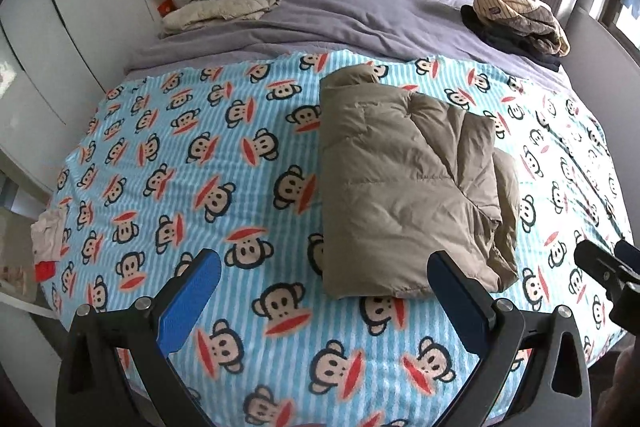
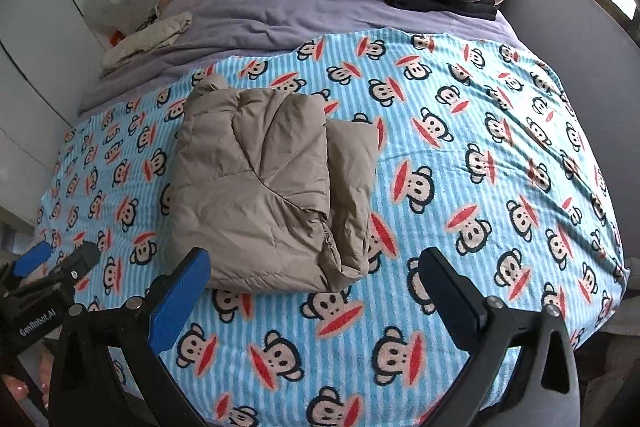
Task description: Fold large clothes
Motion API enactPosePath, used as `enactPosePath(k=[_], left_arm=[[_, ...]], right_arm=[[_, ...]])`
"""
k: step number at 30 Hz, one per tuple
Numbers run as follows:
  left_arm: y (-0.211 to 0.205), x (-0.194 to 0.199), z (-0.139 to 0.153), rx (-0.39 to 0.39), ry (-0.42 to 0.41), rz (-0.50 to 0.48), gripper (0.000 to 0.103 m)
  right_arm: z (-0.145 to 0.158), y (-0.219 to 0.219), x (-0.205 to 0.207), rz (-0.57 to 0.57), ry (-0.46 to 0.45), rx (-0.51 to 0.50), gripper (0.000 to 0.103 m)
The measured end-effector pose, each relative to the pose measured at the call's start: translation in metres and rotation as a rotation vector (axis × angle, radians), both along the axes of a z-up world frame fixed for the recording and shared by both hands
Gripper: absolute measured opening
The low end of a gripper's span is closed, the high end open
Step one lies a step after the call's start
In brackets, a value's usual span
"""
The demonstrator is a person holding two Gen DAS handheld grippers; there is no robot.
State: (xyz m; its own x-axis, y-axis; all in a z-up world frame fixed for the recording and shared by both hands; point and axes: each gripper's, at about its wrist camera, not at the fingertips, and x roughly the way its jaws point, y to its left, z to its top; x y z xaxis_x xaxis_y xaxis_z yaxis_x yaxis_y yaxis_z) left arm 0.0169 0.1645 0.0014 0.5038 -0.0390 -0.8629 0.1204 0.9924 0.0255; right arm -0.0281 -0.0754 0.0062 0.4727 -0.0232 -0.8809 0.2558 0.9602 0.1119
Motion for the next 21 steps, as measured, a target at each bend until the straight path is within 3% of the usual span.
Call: enactPosePath(k=[21], left_arm=[[0.0039, -0.0052, 0.0064, 0.009, -0.015, -0.002, 0.103]], right_arm=[[0.0049, 0.0023, -0.0005, 0.01, -0.002, -0.001, 0.103]])
